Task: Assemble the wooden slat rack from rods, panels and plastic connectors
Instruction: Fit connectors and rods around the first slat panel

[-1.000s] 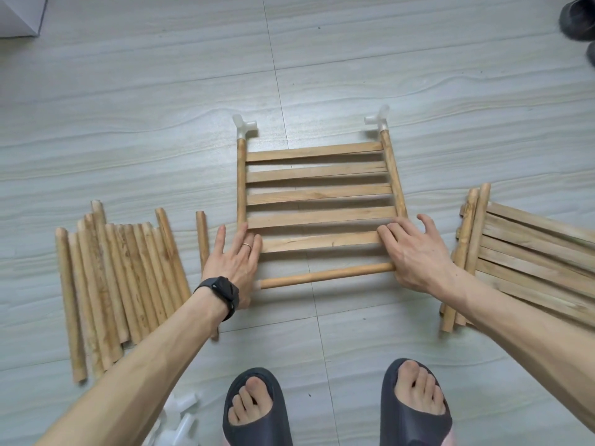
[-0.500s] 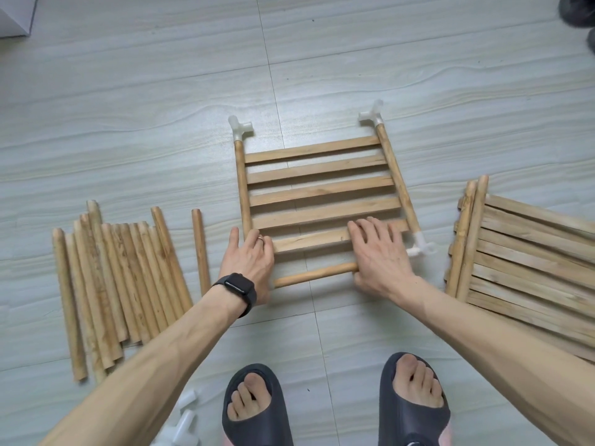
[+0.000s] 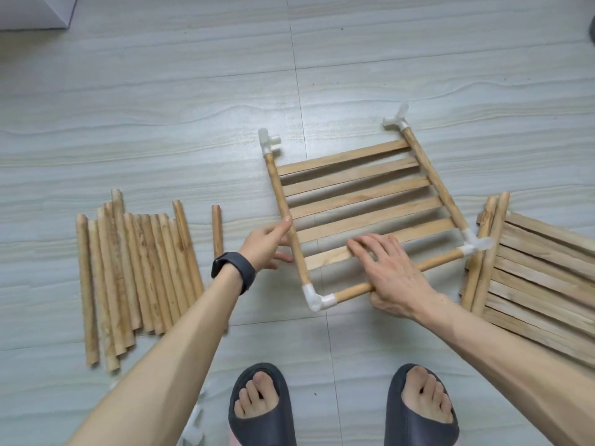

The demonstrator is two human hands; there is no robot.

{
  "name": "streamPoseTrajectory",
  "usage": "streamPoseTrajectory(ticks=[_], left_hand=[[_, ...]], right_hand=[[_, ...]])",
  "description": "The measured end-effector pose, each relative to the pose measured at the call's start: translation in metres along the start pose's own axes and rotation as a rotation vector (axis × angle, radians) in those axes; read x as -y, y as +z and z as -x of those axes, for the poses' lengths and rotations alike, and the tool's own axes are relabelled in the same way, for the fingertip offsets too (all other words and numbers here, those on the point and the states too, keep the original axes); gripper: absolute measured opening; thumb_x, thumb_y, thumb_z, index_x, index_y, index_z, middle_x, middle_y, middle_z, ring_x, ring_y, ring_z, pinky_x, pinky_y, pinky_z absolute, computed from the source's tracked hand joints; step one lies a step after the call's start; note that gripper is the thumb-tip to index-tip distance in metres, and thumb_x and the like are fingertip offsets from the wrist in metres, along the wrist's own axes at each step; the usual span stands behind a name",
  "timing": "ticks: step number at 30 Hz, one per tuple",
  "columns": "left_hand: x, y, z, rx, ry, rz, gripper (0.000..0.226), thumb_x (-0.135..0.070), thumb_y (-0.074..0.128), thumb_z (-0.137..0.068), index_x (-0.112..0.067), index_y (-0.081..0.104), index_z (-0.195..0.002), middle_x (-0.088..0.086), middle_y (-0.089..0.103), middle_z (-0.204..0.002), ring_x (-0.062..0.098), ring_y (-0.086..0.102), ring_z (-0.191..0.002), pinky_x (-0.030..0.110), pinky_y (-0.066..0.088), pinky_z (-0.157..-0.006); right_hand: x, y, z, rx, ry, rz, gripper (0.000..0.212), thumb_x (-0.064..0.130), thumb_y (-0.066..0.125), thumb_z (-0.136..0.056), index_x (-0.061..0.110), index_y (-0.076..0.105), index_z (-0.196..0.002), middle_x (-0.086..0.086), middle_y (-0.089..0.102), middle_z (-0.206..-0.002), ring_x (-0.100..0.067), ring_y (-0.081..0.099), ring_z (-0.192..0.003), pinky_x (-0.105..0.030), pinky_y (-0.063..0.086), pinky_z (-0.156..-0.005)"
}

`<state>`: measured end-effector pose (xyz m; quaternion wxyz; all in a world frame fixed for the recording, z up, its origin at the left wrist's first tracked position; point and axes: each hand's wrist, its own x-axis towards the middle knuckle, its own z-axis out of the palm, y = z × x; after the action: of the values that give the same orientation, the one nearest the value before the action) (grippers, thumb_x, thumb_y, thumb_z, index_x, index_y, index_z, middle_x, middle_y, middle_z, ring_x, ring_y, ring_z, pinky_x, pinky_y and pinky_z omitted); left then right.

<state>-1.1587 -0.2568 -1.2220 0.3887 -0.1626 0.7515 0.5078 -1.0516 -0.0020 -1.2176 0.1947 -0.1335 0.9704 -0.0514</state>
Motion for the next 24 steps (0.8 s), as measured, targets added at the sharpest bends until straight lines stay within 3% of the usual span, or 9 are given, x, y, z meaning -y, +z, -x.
streamPoseTrajectory(ticks=[3, 6, 8, 11, 15, 19, 24], left_hand=[[0.010, 0.026, -0.012, 0.002, 0.022, -0.063, 0.057, -0.062, 0.049, -0.094, -0.008, 0.068, -0.097, 0.006, 0.067, -0.068, 0.015, 0.060, -0.051, 0.028, 0.048, -0.059], [0.018, 0.052, -0.012, -0.021, 0.084, -0.090, 0.052, -0.057, 0.045, -0.098, -0.013, 0.062, -0.076, 0.000, 0.059, -0.050, 0.020, 0.060, -0.051, 0.033, 0.051, -0.062], [0.019, 0.066, -0.008, -0.072, 0.118, -0.137, 0.052, -0.056, 0.039, -0.100, -0.016, 0.058, -0.074, -0.002, 0.061, -0.053, 0.018, 0.061, -0.051, 0.028, 0.047, -0.056], [0.020, 0.072, -0.003, -0.181, 0.148, -0.244, 0.049, -0.054, 0.032, -0.102, -0.021, 0.049, -0.070, -0.002, 0.058, -0.067, 0.021, 0.055, -0.066, 0.031, 0.036, -0.056], [0.023, 0.067, -0.002, -0.183, 0.130, -0.210, 0.048, -0.050, 0.033, -0.102, -0.019, 0.050, -0.070, 0.004, 0.061, -0.072, 0.032, 0.061, -0.076, 0.037, 0.050, -0.067], [0.027, 0.073, 0.000, -0.300, 0.123, -0.184, 0.047, -0.049, 0.033, -0.102, -0.020, 0.047, -0.067, -0.002, 0.054, -0.067, 0.026, 0.051, -0.071, 0.034, 0.033, -0.059], [0.027, 0.088, 0.003, -0.439, 0.156, -0.094, 0.043, -0.046, 0.037, -0.103, -0.015, 0.053, -0.078, 0.011, 0.064, -0.083, 0.034, 0.057, -0.085, 0.037, 0.040, -0.071]], right_hand=[[0.011, 0.000, 0.012, 0.073, -0.013, -0.027, 0.107, 0.037, 0.060, -0.067, 0.014, 0.014, -0.160, -0.012, 0.019, -0.163, -0.031, 0.011, -0.153, -0.050, 0.005, -0.126], [0.037, 0.007, 0.017, 0.157, -0.099, -0.028, 0.120, 0.068, 0.057, -0.071, 0.014, 0.000, -0.161, -0.009, 0.007, -0.167, -0.030, -0.001, -0.155, -0.054, 0.001, -0.125], [0.051, 0.010, 0.012, 0.165, -0.112, -0.032, 0.127, 0.077, 0.059, -0.068, 0.011, 0.002, -0.161, -0.008, 0.015, -0.164, -0.029, 0.006, -0.154, -0.055, 0.003, -0.125], [0.058, 0.009, 0.002, 0.120, -0.126, -0.030, 0.123, 0.078, 0.062, -0.065, 0.008, 0.020, -0.156, -0.008, 0.032, -0.157, -0.029, 0.023, -0.149, -0.055, 0.009, -0.124], [0.053, 0.011, -0.001, 0.090, -0.233, -0.001, 0.125, 0.080, 0.067, -0.059, 0.003, 0.033, -0.151, -0.010, 0.043, -0.150, -0.030, 0.039, -0.139, -0.050, 0.020, -0.122], [0.056, 0.012, -0.002, 0.023, -0.243, -0.041, 0.093, 0.056, 0.060, -0.064, 0.005, 0.046, -0.141, -0.009, 0.053, -0.138, -0.032, 0.049, -0.129, -0.049, 0.027, -0.119], [0.058, 0.003, -0.003, 0.029, -0.225, -0.045, 0.078, 0.042, 0.055, -0.054, 0.006, 0.055, -0.124, -0.005, 0.061, -0.117, -0.031, 0.057, -0.106, -0.047, 0.034, -0.108]])
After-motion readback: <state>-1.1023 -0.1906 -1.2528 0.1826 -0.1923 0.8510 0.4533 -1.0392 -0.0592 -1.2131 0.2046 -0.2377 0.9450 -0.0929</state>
